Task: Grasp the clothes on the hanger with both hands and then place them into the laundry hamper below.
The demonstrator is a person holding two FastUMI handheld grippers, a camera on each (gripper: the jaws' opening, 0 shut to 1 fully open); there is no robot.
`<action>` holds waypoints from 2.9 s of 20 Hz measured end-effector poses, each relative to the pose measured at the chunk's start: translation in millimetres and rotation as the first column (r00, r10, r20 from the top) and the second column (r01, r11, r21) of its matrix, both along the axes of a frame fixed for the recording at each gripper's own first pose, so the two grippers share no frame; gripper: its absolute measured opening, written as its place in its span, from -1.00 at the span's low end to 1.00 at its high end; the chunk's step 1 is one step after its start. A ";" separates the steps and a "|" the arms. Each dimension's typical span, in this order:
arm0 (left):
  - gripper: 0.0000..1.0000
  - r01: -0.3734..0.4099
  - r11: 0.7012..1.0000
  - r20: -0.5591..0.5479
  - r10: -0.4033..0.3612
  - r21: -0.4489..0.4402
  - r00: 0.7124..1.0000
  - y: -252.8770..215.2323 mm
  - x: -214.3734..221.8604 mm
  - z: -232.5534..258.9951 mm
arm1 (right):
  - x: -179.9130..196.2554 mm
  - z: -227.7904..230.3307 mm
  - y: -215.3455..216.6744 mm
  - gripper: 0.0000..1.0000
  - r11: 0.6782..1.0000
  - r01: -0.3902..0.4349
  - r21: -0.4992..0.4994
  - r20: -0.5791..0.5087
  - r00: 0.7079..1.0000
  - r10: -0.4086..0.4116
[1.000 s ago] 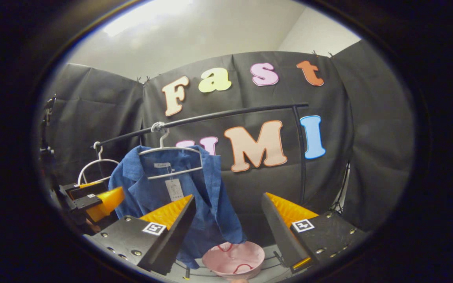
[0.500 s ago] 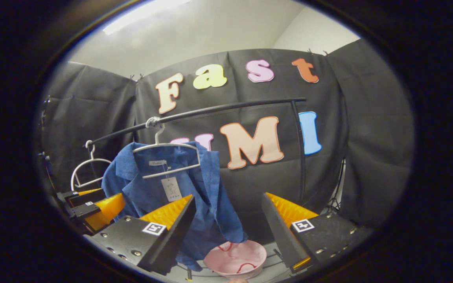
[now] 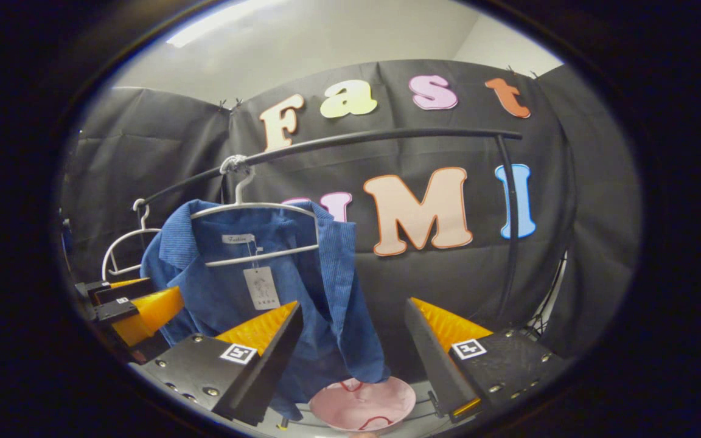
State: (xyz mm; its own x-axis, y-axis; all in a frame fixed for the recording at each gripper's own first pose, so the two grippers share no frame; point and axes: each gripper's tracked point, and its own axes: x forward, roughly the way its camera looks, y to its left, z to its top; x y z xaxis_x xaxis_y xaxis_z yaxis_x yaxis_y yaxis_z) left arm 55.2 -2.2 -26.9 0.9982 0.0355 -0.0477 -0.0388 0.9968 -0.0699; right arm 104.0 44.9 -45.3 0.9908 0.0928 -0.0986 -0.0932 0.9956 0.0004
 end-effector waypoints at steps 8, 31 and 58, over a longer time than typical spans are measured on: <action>0.97 -0.103 0.994 -0.013 0.103 0.025 0.995 5.2 26.9 -11.4 | 60.8 -22.7 19.6 1.00 0.994 -0.102 0.035 -0.059 0.993 0.104; 0.00 -0.248 0.966 -0.044 0.252 0.077 0.967 36.9 72.9 -22.5 | 218.8 -51.8 60.7 -0.02 0.983 -0.168 0.069 -0.102 0.979 0.174; -0.95 -0.058 0.998 -0.037 0.060 0.036 0.998 35.8 -6.4 66.4 | 199.3 7.9 26.3 -0.99 0.979 -0.201 0.034 0.010 0.980 0.200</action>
State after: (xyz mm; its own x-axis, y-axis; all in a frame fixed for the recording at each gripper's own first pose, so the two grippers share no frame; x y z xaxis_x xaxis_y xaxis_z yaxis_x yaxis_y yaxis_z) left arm 48.8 33.6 39.5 0.9918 0.0966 -0.0835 -0.0997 0.9945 -0.0330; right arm 303.3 71.1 -37.3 0.9523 0.2930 -0.0859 -0.2911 0.9561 0.0337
